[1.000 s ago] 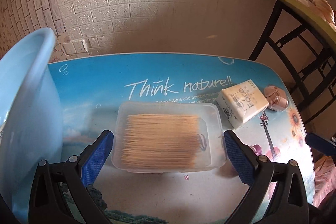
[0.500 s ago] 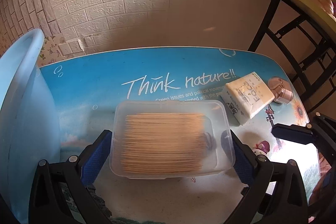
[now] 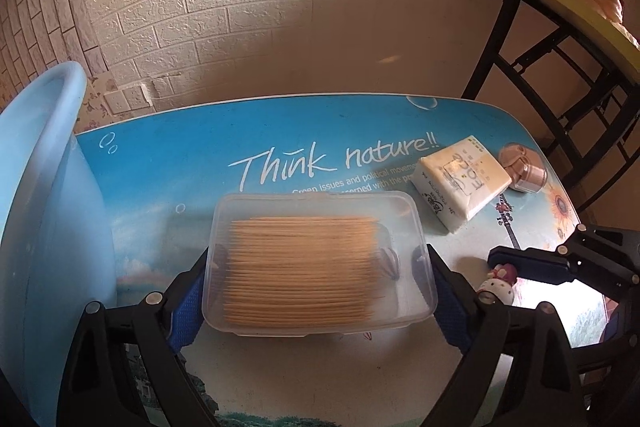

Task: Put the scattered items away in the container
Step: 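Grasp the clear toothpick box with the left gripper while the right grasps the Hello Kitty figurine, then carry the toothpick box and figurine over the blue basin, then open the left gripper to drop the toothpick box into the basin while the right releases the figurine, then withdraw both grippers from the basin toward the remaining table items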

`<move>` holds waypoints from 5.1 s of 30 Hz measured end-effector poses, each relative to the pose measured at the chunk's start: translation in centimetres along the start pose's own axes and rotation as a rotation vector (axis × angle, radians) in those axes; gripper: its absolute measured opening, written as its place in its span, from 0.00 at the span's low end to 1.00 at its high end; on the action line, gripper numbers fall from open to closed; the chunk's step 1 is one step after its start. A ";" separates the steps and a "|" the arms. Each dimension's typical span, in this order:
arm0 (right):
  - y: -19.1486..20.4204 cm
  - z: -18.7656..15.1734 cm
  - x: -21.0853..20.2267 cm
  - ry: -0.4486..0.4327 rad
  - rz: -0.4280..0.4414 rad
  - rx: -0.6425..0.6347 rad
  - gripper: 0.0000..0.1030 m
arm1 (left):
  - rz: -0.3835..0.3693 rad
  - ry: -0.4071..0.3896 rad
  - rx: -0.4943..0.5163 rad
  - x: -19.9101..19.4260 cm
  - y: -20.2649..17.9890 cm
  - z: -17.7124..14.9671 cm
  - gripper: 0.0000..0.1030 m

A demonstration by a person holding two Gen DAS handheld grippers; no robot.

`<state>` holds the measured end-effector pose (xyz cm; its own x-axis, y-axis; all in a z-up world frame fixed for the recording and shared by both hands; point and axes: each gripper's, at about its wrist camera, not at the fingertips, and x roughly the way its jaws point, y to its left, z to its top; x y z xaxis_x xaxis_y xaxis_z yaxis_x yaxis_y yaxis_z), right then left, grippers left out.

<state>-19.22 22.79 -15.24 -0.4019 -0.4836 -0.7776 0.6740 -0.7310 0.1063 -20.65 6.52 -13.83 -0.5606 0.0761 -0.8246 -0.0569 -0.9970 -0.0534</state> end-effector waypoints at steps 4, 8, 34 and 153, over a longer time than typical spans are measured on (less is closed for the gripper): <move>-0.2 -0.4 -0.9 -0.029 -0.040 0.057 0.35 | 0.010 -0.023 0.034 -0.8 -0.3 -0.9 0.91; -0.4 -1.7 -2.0 -0.040 -0.121 0.137 0.35 | -0.009 -0.029 0.041 -2.0 -0.1 -2.2 0.91; 6.5 -5.9 -8.5 -0.106 -0.349 0.505 0.35 | -0.045 -0.179 0.047 -13.0 1.7 -9.5 0.91; 21.3 15.0 4.3 -0.056 -0.079 0.157 0.51 | 0.119 -0.292 -0.234 -18.1 25.2 -3.8 1.00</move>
<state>-15.89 -2.12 -6.99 -0.4864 -0.4443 -0.7523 0.5359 -0.8318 0.1448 -8.78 -20.09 -2.39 -0.7651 -0.0720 -0.6398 0.1936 -0.9735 -0.1219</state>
